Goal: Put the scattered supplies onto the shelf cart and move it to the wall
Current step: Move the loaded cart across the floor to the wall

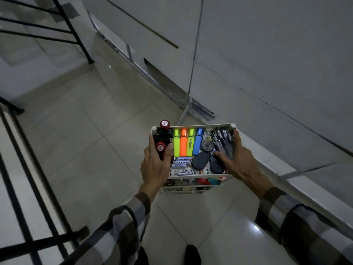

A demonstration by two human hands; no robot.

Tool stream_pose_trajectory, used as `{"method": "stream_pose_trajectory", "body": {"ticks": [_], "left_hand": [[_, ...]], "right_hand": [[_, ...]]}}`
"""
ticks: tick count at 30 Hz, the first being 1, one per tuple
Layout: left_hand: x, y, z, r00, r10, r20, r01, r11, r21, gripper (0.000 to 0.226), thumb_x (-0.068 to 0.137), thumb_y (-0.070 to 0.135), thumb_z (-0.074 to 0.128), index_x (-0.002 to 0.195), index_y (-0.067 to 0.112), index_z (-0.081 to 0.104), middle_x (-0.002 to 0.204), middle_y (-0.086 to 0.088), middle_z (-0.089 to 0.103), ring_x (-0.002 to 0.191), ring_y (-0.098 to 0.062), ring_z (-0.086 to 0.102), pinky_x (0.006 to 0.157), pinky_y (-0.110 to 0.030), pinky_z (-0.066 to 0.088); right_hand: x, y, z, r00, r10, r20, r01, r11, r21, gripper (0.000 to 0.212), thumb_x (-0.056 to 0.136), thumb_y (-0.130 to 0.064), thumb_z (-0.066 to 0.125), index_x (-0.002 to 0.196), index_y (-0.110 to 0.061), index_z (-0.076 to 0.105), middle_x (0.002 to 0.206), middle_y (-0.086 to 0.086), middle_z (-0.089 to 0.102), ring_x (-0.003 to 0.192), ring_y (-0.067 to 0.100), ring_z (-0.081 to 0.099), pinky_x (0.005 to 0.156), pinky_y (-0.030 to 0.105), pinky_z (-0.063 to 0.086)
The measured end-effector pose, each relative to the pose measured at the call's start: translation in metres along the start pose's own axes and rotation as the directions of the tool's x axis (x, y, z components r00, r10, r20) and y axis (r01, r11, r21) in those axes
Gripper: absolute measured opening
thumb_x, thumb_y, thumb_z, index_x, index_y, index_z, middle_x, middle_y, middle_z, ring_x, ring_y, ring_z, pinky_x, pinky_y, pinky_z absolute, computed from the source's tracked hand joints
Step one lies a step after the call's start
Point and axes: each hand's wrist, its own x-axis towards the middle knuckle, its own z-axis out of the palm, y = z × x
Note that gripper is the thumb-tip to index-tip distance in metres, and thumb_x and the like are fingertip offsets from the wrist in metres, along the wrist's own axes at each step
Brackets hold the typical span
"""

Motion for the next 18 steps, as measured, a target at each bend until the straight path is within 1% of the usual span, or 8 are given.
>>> {"method": "stream_pose_trajectory", "body": {"ticks": [2, 5, 8, 9, 11, 15, 16, 18], "left_hand": [[0.002, 0.011, 0.012, 0.999, 0.021, 0.024, -0.021, 1.000, 0.008, 0.110, 0.077, 0.095, 0.015, 0.167, 0.033, 0.008, 0.152, -0.008, 0.048, 0.128, -0.032, 0.057, 0.104, -0.050, 0.047], [0.007, 0.027, 0.029, 0.996, 0.063, 0.067, -0.065, 0.998, 0.025, 0.107, 0.078, 0.093, 0.016, 0.167, 0.033, 0.007, 0.150, -0.009, 0.049, 0.127, -0.033, 0.058, 0.103, -0.048, 0.047], [0.014, 0.043, 0.045, 0.987, 0.114, 0.113, -0.118, 0.992, 0.035, 0.110, 0.076, 0.098, 0.014, 0.167, 0.035, 0.008, 0.149, -0.009, 0.050, 0.125, -0.033, 0.059, 0.102, -0.050, 0.049], [0.017, 0.048, 0.050, 0.982, 0.136, 0.129, -0.142, 0.989, 0.036, 0.111, 0.076, 0.100, 0.012, 0.166, 0.036, 0.008, 0.147, -0.009, 0.052, 0.123, -0.033, 0.060, 0.101, -0.050, 0.051], [0.024, 0.058, 0.059, 0.971, 0.179, 0.161, -0.187, 0.982, 0.037, 0.109, 0.076, 0.101, 0.012, 0.165, 0.038, 0.010, 0.143, -0.009, 0.055, 0.121, -0.033, 0.061, 0.100, -0.052, 0.052], [0.039, 0.079, 0.075, 0.943, 0.244, 0.227, -0.261, 0.964, 0.050, 0.108, 0.076, 0.101, 0.014, 0.164, 0.038, 0.013, 0.148, -0.008, 0.053, 0.128, -0.032, 0.058, 0.105, -0.056, 0.049], [0.043, 0.084, 0.078, 0.934, 0.264, 0.239, -0.282, 0.958, 0.044, 0.106, 0.077, 0.100, 0.015, 0.163, 0.039, 0.013, 0.149, -0.007, 0.053, 0.129, -0.031, 0.057, 0.106, -0.058, 0.049], [0.050, 0.094, 0.084, 0.915, 0.301, 0.269, -0.321, 0.946, 0.034, 0.103, 0.078, 0.100, 0.017, 0.163, 0.041, 0.012, 0.152, -0.006, 0.052, 0.133, -0.031, 0.055, 0.107, -0.059, 0.048]], "right_hand": [[-0.001, 0.012, -0.009, 0.999, 0.037, -0.020, -0.037, 0.999, -0.015, 0.110, 0.089, -0.063, 0.064, 0.163, -0.026, -0.009, 0.135, 0.018, 0.065, 0.098, 0.034, 0.073, 0.081, 0.038, 0.059], [-0.004, 0.026, -0.022, 0.994, 0.094, -0.049, -0.095, 0.995, -0.013, 0.107, 0.091, -0.057, 0.065, 0.163, -0.023, -0.006, 0.133, 0.021, 0.065, 0.098, 0.036, 0.072, 0.080, 0.034, 0.055], [-0.010, 0.044, -0.033, 0.984, 0.153, -0.089, -0.152, 0.988, 0.012, 0.107, 0.090, -0.060, 0.064, 0.163, -0.024, -0.005, 0.130, 0.021, 0.066, 0.095, 0.036, 0.072, 0.082, 0.039, 0.058], [-0.012, 0.051, -0.035, 0.979, 0.171, -0.113, -0.169, 0.985, 0.025, 0.108, 0.089, -0.062, 0.064, 0.163, -0.026, -0.005, 0.127, 0.020, 0.068, 0.092, 0.035, 0.072, 0.081, 0.040, 0.058], [-0.016, 0.064, -0.040, 0.965, 0.200, -0.169, -0.196, 0.980, 0.041, 0.107, 0.088, -0.065, 0.065, 0.163, -0.029, -0.003, 0.120, 0.018, 0.071, 0.082, 0.028, 0.069, 0.077, 0.035, 0.057], [-0.024, 0.073, -0.048, 0.936, 0.263, -0.235, -0.253, 0.965, 0.072, 0.101, 0.090, -0.062, 0.065, 0.163, -0.028, 0.003, 0.103, 0.012, 0.071, 0.067, 0.015, 0.056, 0.072, 0.022, 0.047], [-0.026, 0.075, -0.049, 0.933, 0.267, -0.242, -0.254, 0.964, 0.084, 0.100, 0.091, -0.061, 0.065, 0.163, -0.028, 0.003, 0.101, 0.010, 0.070, 0.066, 0.012, 0.055, 0.070, 0.020, 0.046], [-0.029, 0.081, -0.048, 0.924, 0.276, -0.266, -0.253, 0.960, 0.117, 0.100, 0.091, -0.062, 0.064, 0.162, -0.029, 0.002, 0.107, 0.010, 0.071, 0.067, 0.012, 0.058, 0.070, 0.023, 0.049]]}}
